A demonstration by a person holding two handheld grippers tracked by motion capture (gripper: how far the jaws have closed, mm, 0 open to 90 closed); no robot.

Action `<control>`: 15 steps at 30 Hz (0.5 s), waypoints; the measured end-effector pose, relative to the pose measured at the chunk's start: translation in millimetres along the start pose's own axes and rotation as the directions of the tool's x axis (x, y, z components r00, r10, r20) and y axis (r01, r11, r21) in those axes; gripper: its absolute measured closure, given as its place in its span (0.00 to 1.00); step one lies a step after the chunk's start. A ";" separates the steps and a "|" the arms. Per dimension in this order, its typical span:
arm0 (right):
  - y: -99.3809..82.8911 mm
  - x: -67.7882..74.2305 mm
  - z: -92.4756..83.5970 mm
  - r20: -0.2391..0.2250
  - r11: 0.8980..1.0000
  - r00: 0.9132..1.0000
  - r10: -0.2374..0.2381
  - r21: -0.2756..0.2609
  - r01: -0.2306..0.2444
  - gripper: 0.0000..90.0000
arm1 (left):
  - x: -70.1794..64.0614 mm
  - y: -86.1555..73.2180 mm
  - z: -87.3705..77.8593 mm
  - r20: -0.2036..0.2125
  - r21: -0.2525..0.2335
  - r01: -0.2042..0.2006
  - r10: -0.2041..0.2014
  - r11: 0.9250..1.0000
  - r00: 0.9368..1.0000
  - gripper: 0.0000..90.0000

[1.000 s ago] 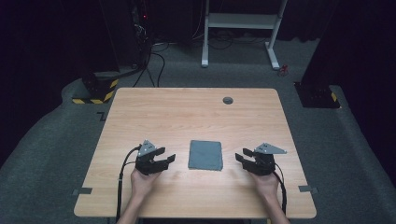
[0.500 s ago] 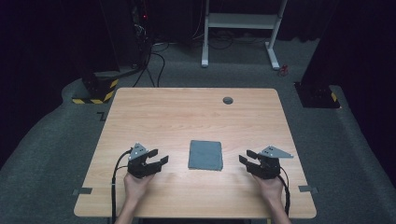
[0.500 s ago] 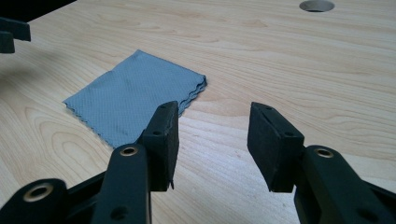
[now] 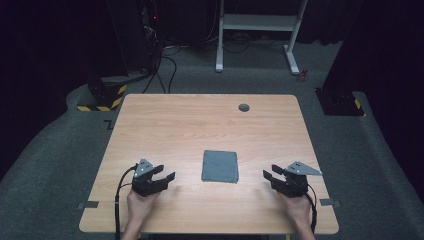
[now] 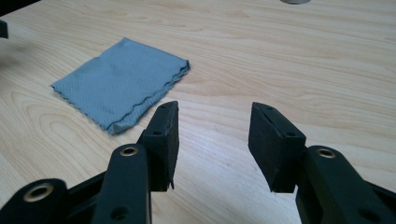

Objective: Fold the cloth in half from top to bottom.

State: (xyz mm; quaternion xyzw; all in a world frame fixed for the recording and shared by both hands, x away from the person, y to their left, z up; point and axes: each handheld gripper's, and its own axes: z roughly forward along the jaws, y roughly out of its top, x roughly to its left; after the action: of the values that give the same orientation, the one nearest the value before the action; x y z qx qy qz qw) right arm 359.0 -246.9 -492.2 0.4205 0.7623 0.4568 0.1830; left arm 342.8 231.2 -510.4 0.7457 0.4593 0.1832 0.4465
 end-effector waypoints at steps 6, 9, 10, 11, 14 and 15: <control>-8.0 -7.3 -5.3 0.032 1.000 0.999 0.010 0.010 -0.010 0.58 | 1.3 -4.7 -2.9 -0.033 0.023 -0.023 0.024 0.999 0.999 0.44; -11.5 -10.1 -6.6 0.043 1.000 0.999 0.017 0.016 -0.018 0.57 | 3.5 -9.0 -2.3 -0.042 0.034 -0.008 0.010 0.999 0.999 0.43; -12.4 -10.9 -6.5 0.047 1.000 0.999 0.011 0.015 -0.012 0.57 | 4.6 -10.1 -2.1 -0.043 0.039 -0.008 0.010 0.999 0.999 0.43; -13.1 -11.2 -6.8 0.051 1.000 0.999 0.010 0.020 -0.011 0.57 | 5.7 -10.9 -1.9 -0.045 0.043 -0.009 0.011 0.999 0.999 0.43; -15.9 -11.2 -5.5 0.066 1.000 0.998 -0.005 0.021 0.004 0.59 | 8.4 -12.4 -2.2 -0.051 0.049 -0.014 0.017 0.999 0.999 0.43; -16.7 -11.0 -5.1 0.071 1.000 0.997 -0.009 0.027 0.007 0.59 | 8.4 -12.8 -1.9 -0.056 0.052 -0.014 0.017 0.999 0.998 0.43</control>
State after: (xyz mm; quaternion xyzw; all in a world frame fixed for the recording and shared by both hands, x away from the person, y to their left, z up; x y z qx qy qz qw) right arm 354.1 -262.4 -505.0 0.4360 0.7630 0.4304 0.2062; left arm 339.1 241.5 -521.2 0.7550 0.4704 0.1958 0.4127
